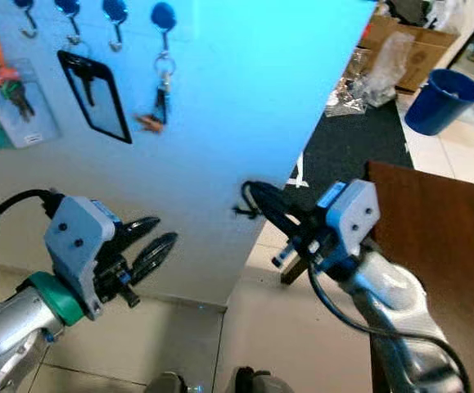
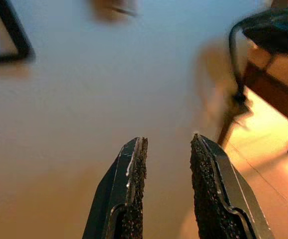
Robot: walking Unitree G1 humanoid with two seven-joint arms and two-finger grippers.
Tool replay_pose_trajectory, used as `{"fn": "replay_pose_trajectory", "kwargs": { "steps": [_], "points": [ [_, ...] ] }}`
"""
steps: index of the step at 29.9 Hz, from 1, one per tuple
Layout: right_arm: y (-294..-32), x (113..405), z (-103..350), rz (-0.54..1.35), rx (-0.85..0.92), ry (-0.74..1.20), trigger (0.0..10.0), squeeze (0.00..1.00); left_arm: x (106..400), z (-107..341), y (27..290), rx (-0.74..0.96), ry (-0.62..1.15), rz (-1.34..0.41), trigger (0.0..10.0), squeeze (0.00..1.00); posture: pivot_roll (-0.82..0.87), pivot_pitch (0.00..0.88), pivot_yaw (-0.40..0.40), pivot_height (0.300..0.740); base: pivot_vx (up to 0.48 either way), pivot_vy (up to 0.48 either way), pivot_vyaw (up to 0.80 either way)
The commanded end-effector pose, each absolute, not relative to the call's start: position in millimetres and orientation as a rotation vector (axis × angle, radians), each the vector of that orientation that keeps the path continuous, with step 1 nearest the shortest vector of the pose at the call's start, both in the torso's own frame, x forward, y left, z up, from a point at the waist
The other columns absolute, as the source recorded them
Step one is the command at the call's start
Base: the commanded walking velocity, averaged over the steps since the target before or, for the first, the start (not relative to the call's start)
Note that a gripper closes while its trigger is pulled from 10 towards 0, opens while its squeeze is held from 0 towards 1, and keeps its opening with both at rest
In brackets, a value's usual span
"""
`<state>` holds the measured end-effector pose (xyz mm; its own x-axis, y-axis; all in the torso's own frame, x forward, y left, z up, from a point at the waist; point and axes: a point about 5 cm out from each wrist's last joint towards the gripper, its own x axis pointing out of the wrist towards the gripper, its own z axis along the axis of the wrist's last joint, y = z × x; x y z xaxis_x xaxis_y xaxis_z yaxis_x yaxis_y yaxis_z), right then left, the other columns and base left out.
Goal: Hang keys on a hook
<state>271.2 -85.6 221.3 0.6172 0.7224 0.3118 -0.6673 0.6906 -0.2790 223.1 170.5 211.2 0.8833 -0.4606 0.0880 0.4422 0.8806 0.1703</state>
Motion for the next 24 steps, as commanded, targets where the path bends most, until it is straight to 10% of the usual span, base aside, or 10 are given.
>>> {"fn": "replay_pose_trajectory", "kwargs": {
  "steps": [1,17,18,19,22,23,24],
  "points": [
    [-68.3,273.7,228.3,0.860,-0.111,-0.459,10.0,0.00,229.1,212.4,170.5,0.133,-0.161,-0.376,10.0,0.00,0.07,0.140,-0.010,0.740,0.000,0.000,0.00],
    [-55.3,277.0,241.7,1.128,0.115,-0.379,10.0,0.00,189.4,226.3,163.2,0.156,-0.186,-0.611,10.0,0.00,0.09,0.149,-0.061,0.740,0.000,0.000,0.00],
    [-56.4,278.1,241.5,1.155,0.074,-0.373,10.0,0.00,184.2,227.2,161.4,0.157,-0.181,-0.658,10.0,0.15,0.09,0.151,-0.072,0.740,0.000,0.000,0.00],
    [-57.8,279.0,242.5,1.183,0.039,-0.370,10.0,0.00,182.9,227.9,158.2,0.146,-0.185,-0.685,10.0,0.58,0.08,0.153,-0.079,0.740,0.000,0.000,0.00],
    [-58.6,279.3,243.6,1.201,0.020,-0.370,10.0,0.00,184.2,228.1,155.8,0.136,-0.191,-0.690,10.0,0.69,0.08,0.153,-0.079,0.740,0.000,0.000,0.00],
    [-58.9,280.2,246.0,1.219,0.009,-0.368,10.0,0.00,188.7,228.3,152.9,0.128,-0.207,-0.672,10.0,1.00,0.08,0.152,-0.085,0.740,0.000,0.000,0.00],
    [-58.0,280.8,248.9,1.239,0.003,-0.369,10.0,0.00,196.2,227.9,150.6,0.116,-0.221,-0.631,10.0,0.81,0.08,0.152,-0.085,0.740,0.000,0.000,0.00]
  ]
}}
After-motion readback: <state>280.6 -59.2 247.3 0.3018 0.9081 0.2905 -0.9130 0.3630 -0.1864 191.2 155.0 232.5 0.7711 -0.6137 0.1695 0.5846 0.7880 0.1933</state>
